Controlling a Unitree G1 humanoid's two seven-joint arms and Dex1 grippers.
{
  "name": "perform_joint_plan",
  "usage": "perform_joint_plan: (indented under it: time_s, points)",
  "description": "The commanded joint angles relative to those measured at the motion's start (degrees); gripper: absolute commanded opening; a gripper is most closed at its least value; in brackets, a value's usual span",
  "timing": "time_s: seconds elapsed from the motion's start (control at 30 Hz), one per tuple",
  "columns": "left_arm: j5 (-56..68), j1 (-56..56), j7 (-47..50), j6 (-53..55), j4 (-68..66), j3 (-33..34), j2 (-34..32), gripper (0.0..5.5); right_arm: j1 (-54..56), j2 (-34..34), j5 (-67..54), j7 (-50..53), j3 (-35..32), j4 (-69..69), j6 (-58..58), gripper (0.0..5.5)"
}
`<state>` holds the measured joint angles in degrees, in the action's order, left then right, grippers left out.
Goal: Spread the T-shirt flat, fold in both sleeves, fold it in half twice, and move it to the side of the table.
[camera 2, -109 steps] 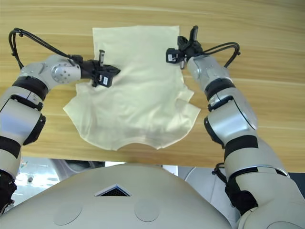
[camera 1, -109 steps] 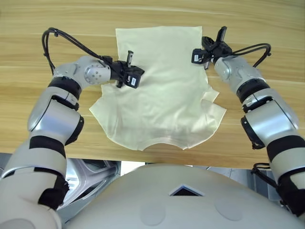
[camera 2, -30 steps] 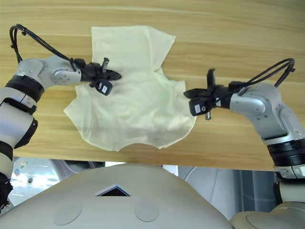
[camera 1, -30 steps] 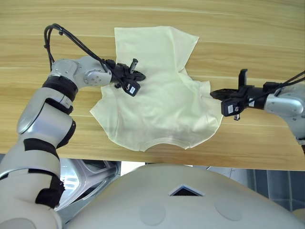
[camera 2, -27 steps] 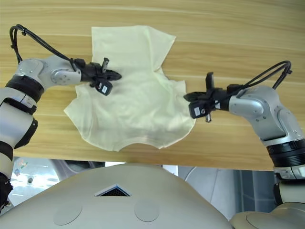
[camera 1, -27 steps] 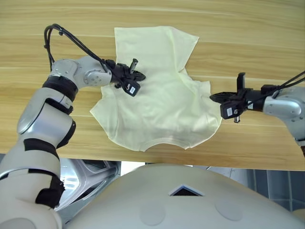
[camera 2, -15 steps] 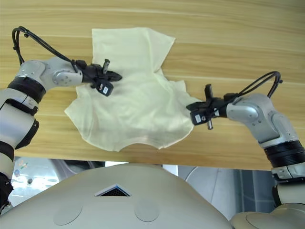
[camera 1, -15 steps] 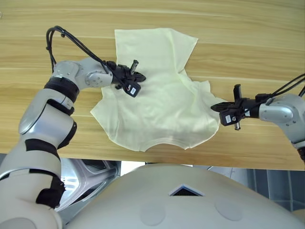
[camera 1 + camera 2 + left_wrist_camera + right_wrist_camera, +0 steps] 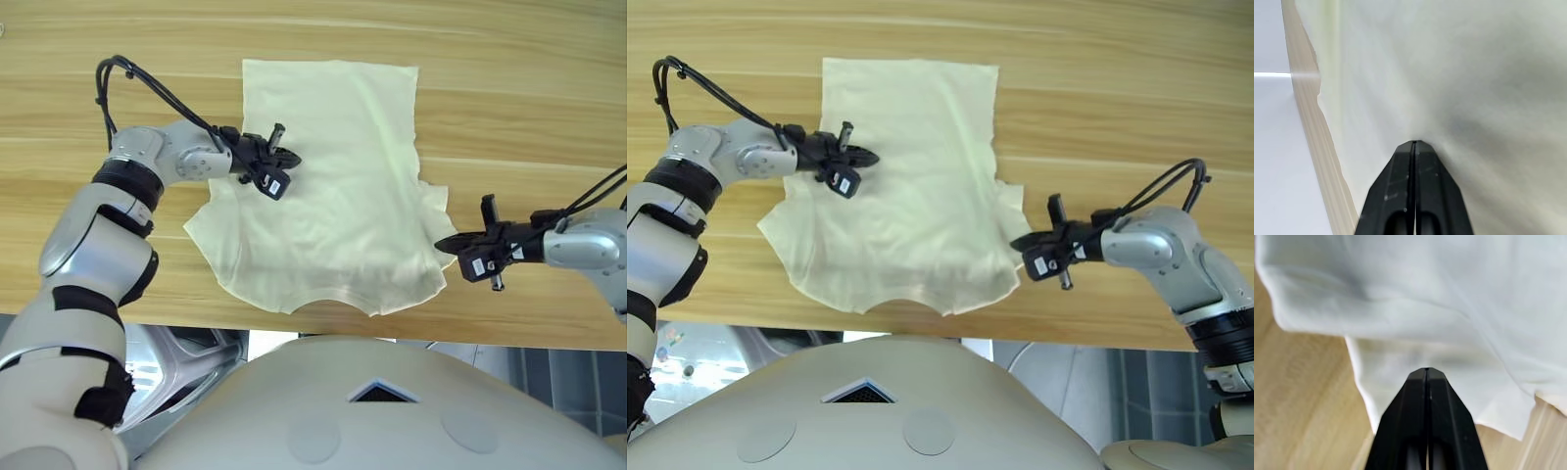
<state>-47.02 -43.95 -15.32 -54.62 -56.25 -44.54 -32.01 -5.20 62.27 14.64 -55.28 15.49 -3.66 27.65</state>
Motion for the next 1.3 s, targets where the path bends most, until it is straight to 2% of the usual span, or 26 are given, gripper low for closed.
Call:
perform_joint_plan:
  time_s: [0.03, 0.53, 0.77, 1.03, 1.1, 1.2, 1.3]
  points:
    - [-2.9, 3.2, -1.8, 0.3, -1.2, -2.6, 0.1, 0.04, 0.6, 1.8, 1.1, 1.5, -2.9, 3.8, 0.4, 0.0]
    - [-1.9, 3.4, -0.6, 0.3, -1.3, -1.6, 0.0, 0.04, -0.1, 2.9, -0.8, 2.4, -6.6, 6.5, 3.3, 0.0]
    - [11.9, 1.4, -2.9, -1.7, 3.8, 9.6, -3.7, 0.04, -1.0, -1.4, -2.6, 3.6, -5.6, 6.6, 3.3, 0.0]
    - [31.8, 3.1, -13.6, -2.1, 13.0, 19.9, -8.4, 0.04, 0.0, -5.4, -2.0, 4.7, -3.8, 10.3, 3.9, 0.0]
    - [42.8, 6.2, -21.4, 0.1, 17.7, 22.1, -11.8, 0.2, -0.6, -5.9, -2.1, 5.1, -3.7, 10.5, 4.0, 0.0]
    - [57.1, 18.4, -34.5, 3.2, 25.4, 25.5, -24.1, 0.59, -0.2, -5.8, -3.1, 4.6, -3.8, 11.3, 4.1, 0.0]
    - [66.4, 28.4, -41.7, 7.1, 30.2, 31.3, -31.5, 1.06, 0.5, -5.7, -3.6, 4.8, -4.2, 11.8, 3.5, 0.49]
